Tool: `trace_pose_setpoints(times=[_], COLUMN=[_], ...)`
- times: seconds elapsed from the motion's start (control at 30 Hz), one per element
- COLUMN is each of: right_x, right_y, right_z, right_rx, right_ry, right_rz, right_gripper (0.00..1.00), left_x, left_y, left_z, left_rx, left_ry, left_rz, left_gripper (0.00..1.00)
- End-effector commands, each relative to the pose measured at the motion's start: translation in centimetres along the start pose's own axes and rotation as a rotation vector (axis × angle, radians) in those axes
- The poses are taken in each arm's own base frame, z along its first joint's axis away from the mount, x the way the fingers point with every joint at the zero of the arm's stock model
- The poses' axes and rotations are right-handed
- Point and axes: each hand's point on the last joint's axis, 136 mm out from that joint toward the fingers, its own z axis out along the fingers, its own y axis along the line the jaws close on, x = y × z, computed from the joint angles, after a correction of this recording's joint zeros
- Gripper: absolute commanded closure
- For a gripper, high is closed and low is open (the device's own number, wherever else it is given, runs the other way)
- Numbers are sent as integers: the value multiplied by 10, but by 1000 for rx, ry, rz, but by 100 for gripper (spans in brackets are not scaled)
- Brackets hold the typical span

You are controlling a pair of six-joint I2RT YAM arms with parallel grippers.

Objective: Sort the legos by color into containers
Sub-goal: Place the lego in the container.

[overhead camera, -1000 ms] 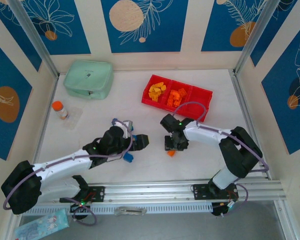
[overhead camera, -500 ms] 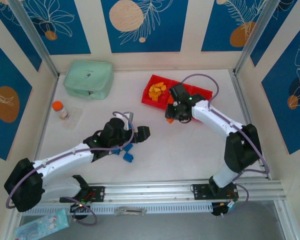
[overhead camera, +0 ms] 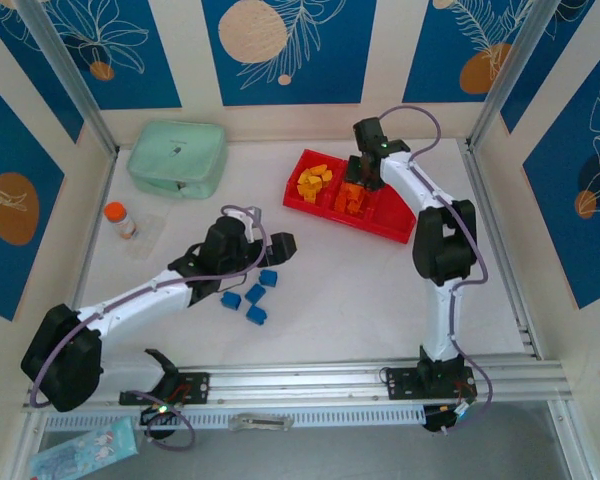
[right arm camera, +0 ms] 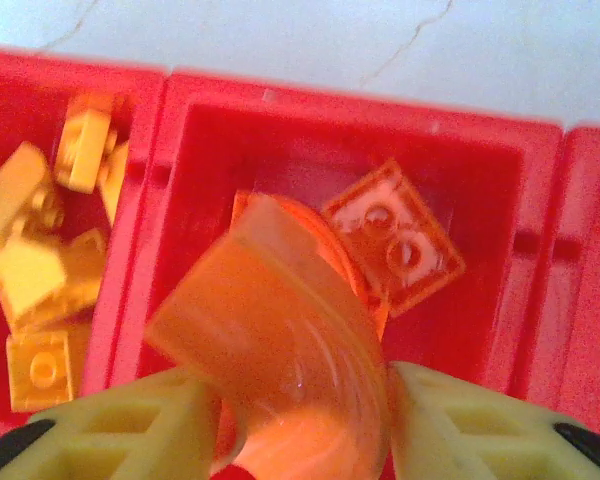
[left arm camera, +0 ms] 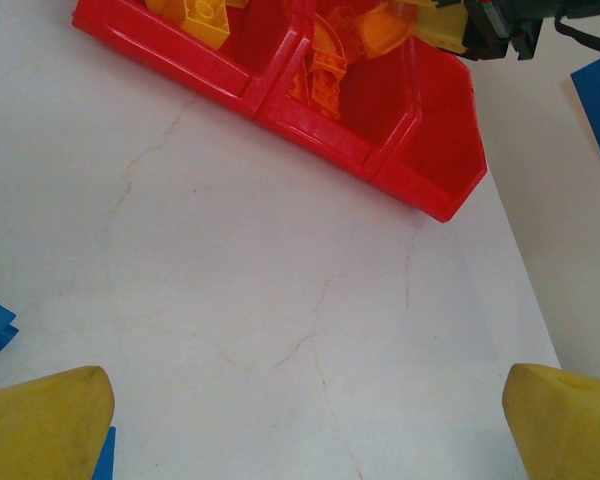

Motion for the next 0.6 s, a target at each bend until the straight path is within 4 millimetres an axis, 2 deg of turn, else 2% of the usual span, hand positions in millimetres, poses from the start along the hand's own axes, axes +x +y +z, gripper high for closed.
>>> trace_pose_setpoints(times=[0.0, 0.13, 0.27, 0.4, 0.57], right_x=[-12, -14, 2, 36, 92], right_y=[3, 11, 28, 47, 67], right_z=[-13, -33, -57, -75, -82], right_rx=[8, -26, -73, -145, -196], right_ry=[-12, -46, -55, -31, 74], right_rz=[-31, -45, -86, -126, -188], right_gripper=[44, 37, 35, 34, 32], left_x=[-15, -17, -16, -11, -2], left_y=[-12, -15, -17, -15, -3], left_z=[-2, -5, -12, -24, -49], left_rx=[41, 52, 64, 54, -1], left_ry=[-24, -27, -27, -19, -10], left_rz=[25, 33, 40, 55, 84], left_gripper=[1, 1, 1, 1, 1])
